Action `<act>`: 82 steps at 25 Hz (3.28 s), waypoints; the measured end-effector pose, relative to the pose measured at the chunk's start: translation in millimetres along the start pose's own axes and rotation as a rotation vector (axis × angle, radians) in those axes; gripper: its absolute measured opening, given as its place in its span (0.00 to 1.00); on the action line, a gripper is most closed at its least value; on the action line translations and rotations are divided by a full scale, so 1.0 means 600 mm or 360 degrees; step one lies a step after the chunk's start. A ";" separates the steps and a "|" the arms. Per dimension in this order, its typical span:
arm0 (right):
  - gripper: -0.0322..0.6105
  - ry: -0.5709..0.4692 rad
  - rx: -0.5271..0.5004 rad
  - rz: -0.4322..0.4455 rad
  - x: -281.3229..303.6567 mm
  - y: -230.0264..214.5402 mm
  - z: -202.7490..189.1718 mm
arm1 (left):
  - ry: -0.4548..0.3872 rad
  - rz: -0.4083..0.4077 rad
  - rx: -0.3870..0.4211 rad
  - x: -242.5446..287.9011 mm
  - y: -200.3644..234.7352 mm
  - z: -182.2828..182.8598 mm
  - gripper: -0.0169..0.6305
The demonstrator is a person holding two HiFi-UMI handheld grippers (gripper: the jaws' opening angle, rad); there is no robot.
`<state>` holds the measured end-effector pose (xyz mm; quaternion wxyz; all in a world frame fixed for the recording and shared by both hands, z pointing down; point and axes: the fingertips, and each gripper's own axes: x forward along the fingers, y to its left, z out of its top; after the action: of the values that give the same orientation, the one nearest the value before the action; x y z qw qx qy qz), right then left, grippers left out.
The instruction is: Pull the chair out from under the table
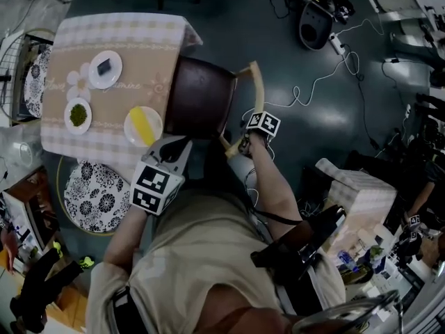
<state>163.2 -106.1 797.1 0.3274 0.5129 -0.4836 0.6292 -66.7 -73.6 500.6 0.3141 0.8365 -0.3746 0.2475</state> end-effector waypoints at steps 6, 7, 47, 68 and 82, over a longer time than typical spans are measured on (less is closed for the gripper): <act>0.19 -0.0002 -0.0002 0.0008 -0.002 0.004 0.001 | 0.0008 0.0010 0.0013 -0.002 0.000 -0.002 0.04; 0.19 -0.0004 -0.0002 0.0010 -0.001 0.004 0.002 | 0.0011 0.0011 0.0015 -0.002 0.000 -0.002 0.04; 0.20 0.0000 0.0040 -0.0001 -0.011 -0.037 0.003 | 0.0004 0.0057 0.0056 0.014 -0.006 0.018 0.04; 0.21 -0.0012 0.0128 -0.0024 -0.024 -0.064 -0.003 | 0.0020 0.0050 0.0085 0.014 -0.013 0.015 0.04; 0.22 -0.0030 0.0169 -0.0043 -0.031 -0.089 0.004 | 0.0026 0.0045 0.0098 0.016 -0.017 0.015 0.04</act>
<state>217.3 -89.6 793.8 0.3037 0.5420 -0.4457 0.6445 -51.4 -79.0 497.0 0.2877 0.8384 -0.3759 0.2702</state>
